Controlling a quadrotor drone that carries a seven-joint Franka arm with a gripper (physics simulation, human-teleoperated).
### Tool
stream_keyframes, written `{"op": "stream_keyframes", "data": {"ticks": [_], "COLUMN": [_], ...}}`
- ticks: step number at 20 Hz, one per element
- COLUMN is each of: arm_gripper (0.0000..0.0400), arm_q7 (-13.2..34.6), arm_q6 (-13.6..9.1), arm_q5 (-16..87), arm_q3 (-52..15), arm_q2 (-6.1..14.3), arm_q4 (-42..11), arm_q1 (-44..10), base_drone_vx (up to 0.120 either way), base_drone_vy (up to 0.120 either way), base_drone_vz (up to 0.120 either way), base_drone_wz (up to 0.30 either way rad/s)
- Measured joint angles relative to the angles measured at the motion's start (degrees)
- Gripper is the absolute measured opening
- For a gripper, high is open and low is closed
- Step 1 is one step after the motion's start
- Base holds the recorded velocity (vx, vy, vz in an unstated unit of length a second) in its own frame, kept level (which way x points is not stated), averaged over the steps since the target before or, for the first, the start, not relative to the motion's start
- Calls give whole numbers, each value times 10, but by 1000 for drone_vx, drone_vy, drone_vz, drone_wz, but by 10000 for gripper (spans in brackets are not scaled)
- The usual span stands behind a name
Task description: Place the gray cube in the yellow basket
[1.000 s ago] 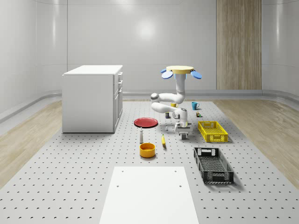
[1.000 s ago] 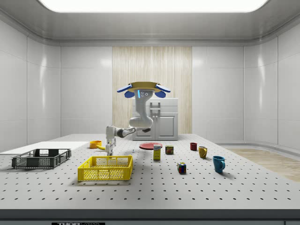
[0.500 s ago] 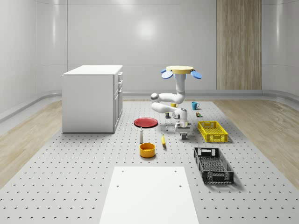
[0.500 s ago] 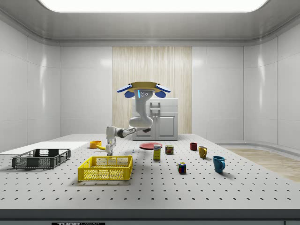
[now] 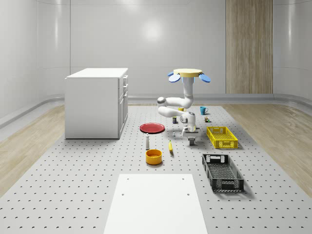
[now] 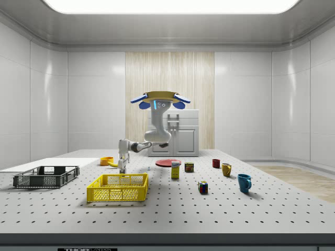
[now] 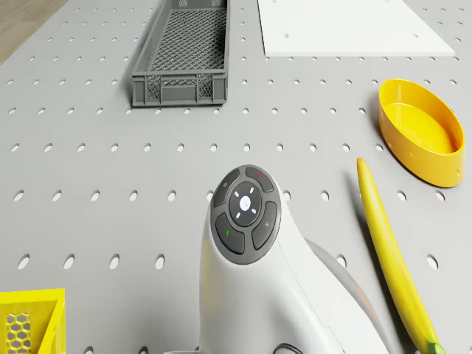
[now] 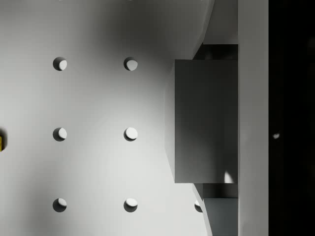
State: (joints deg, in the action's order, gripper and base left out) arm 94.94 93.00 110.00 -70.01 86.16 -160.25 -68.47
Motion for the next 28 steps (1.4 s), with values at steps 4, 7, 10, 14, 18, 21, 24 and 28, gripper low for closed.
{"op": "stream_keyframes", "data": {"ticks": [4, 7, 10, 14, 18, 21, 24, 28], "arm_gripper": [250, 250, 250, 250, 250, 250, 250, 250], "arm_q7": [1, 2, 2, 3, 3, 4, 4, 4], "arm_q6": [-12, -16, -18, -18, -17, -15, -14, -12], "arm_q5": [-29, -43, -52, -58, -61, -62, -63, -64], "arm_q3": [-30, -45, -54, -60, -62, -63, -64, -64], "arm_q2": [1, 2, 3, 5, 8, 9, 11, 13], "arm_q4": [-9, -12, -14, -15, -16, -16, -16, -16], "arm_q1": [4, 6, 6, 6, 6, 5, 5, 4], "base_drone_vx": [0, -40, -120, -120, 0, 0, 0, 0], "base_drone_vy": [0, 27, 120, 120, 120, 120, 120, 120], "base_drone_vz": [100, 120, 120, 120, 80, 53, 120, 20], "base_drone_wz": [0, 0, 0, 0, 0, 0, 0, 0]}}
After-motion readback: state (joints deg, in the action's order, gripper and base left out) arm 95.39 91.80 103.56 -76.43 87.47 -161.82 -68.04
